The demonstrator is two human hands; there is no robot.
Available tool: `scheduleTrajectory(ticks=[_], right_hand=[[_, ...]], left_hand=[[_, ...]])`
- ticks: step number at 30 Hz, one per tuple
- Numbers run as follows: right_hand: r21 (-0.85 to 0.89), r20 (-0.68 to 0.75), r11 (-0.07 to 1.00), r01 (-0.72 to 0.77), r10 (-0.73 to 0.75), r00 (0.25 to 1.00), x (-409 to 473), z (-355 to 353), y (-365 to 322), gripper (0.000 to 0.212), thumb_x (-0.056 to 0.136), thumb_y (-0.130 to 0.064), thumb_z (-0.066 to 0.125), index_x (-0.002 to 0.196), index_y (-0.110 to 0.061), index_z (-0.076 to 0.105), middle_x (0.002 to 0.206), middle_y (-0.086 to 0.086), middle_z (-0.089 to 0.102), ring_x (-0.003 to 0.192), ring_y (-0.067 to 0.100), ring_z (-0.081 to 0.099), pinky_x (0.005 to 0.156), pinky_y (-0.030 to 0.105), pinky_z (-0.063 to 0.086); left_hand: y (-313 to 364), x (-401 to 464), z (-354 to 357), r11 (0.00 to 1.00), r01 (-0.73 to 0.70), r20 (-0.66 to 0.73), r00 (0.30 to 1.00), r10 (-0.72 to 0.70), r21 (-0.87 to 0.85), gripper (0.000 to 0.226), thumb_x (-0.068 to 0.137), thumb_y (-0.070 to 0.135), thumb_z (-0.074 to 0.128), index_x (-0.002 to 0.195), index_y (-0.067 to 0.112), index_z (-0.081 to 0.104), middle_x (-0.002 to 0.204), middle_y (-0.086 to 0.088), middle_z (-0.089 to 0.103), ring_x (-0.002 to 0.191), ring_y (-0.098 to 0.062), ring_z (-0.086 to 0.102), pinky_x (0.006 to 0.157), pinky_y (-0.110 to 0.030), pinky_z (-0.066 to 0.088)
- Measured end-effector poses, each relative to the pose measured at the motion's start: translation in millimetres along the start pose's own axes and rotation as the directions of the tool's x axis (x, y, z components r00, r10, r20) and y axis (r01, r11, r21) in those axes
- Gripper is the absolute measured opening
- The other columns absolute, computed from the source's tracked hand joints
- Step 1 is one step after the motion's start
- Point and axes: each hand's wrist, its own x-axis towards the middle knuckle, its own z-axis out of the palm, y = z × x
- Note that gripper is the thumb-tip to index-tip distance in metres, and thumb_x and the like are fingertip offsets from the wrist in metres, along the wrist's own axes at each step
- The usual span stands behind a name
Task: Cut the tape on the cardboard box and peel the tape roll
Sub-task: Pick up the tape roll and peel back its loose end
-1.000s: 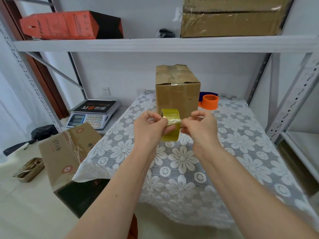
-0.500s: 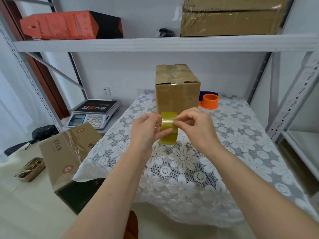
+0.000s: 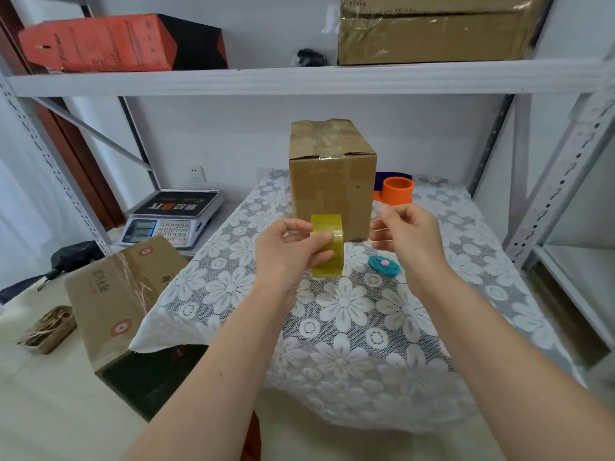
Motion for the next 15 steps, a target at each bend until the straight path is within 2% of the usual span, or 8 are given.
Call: scheduleTrajectory(ticks=[2,4,6,8,10,11,13,15], right_hand=[[-0.111,0.023,0.994,-0.007,0.010,1.000,4.2,-5.0,5.4,0.011,0.093,-0.014,0.054,0.083,-0.013,0.058,0.081,0.004,0.066,0.074,0.016,0.062,0.069,0.029,0.055],[-0.314,0.061,0.949,0.014,0.006,0.998,9.1,-9.8,15.1,0.011,0.093,-0.013,0.054,0.085,-0.014,0.061,0.088,0.003,0.066,0.085,0.019,0.062,0.081,0.035,0.053],[-0.516,0.120,0.856,0.042,0.023,0.992,13.2,-12.4,26.2,0.009,0.093,-0.017,0.056,0.094,-0.012,0.064,0.100,0.003,0.066,0.098,0.021,0.060,0.087,0.038,0.050],[-0.682,0.159,0.728,0.070,0.054,0.986,17.7,-12.9,37.9,0.020,0.092,-0.023,0.057,0.107,-0.012,0.063,0.115,0.007,0.062,0.116,0.026,0.052,0.092,0.039,0.044],[-0.806,0.175,0.584,0.100,0.073,0.982,19.2,-12.0,44.3,0.032,0.092,-0.028,0.056,0.119,-0.011,0.060,0.128,0.011,0.054,0.127,0.031,0.038,0.098,0.040,0.037],[-0.826,0.178,0.552,0.114,0.064,0.982,19.3,-10.7,44.2,0.033,0.093,-0.027,0.055,0.122,-0.011,0.059,0.130,0.012,0.052,0.127,0.031,0.037,0.098,0.039,0.036],[-0.777,0.197,0.613,0.142,0.023,0.980,17.8,-8.5,40.1,0.025,0.094,-0.019,0.052,0.115,-0.010,0.062,0.122,0.009,0.057,0.114,0.024,0.046,0.088,0.034,0.041],[-0.555,0.237,0.828,0.082,0.062,0.970,13.1,-6.0,31.9,0.021,0.094,-0.012,0.049,0.102,-0.009,0.068,0.102,0.003,0.064,0.093,0.016,0.055,0.076,0.027,0.045]], left_hand=[[-1.8,1.2,2.4,1.000,-0.011,0.001,1.000,0.011,0.025,0.018,0.080,0.001,0.073,0.090,0.008,0.060,0.095,-0.017,0.070,0.057,-0.018,0.070,0.057,-0.023,0.060],[-3.3,2.8,5.1,1.000,-0.007,0.006,1.000,0.007,0.024,0.007,0.088,0.004,0.064,0.094,0.008,0.062,0.101,-0.015,0.067,0.065,-0.019,0.072,0.058,-0.023,0.060],[-4.2,3.6,7.2,1.000,-0.004,0.002,1.000,0.004,0.008,0.007,0.094,0.008,0.056,0.098,0.007,0.061,0.104,-0.014,0.065,0.072,-0.020,0.073,0.058,-0.023,0.059],[-4.4,4.0,8.4,1.000,0.004,0.015,1.000,-0.005,0.024,0.007,0.094,0.009,0.056,0.100,0.010,0.060,0.104,-0.012,0.065,0.070,-0.019,0.074,0.065,-0.027,0.061],[-4.4,2.9,7.5,0.997,-0.002,0.052,0.999,-0.002,0.080,0.020,0.087,0.003,0.064,0.104,0.013,0.058,0.103,-0.010,0.068,0.069,-0.020,0.074,0.074,-0.030,0.060],[-4.6,1.8,7.0,0.995,-0.014,0.076,0.997,0.006,0.101,0.030,0.084,-0.002,0.067,0.108,0.013,0.057,0.099,-0.010,0.071,0.070,-0.021,0.075,0.076,-0.031,0.060],[-5.3,0.9,6.9,0.988,-0.057,0.116,0.992,0.040,0.145,0.046,0.076,-0.005,0.073,0.114,0.013,0.054,0.093,-0.008,0.075,0.079,-0.023,0.075,0.076,-0.034,0.059],[-6.8,1.8,9.2,0.977,-0.090,0.148,0.987,0.062,0.191,0.054,0.070,-0.004,0.078,0.114,0.015,0.053,0.096,-0.007,0.075,0.085,-0.019,0.074,0.073,-0.032,0.059]])
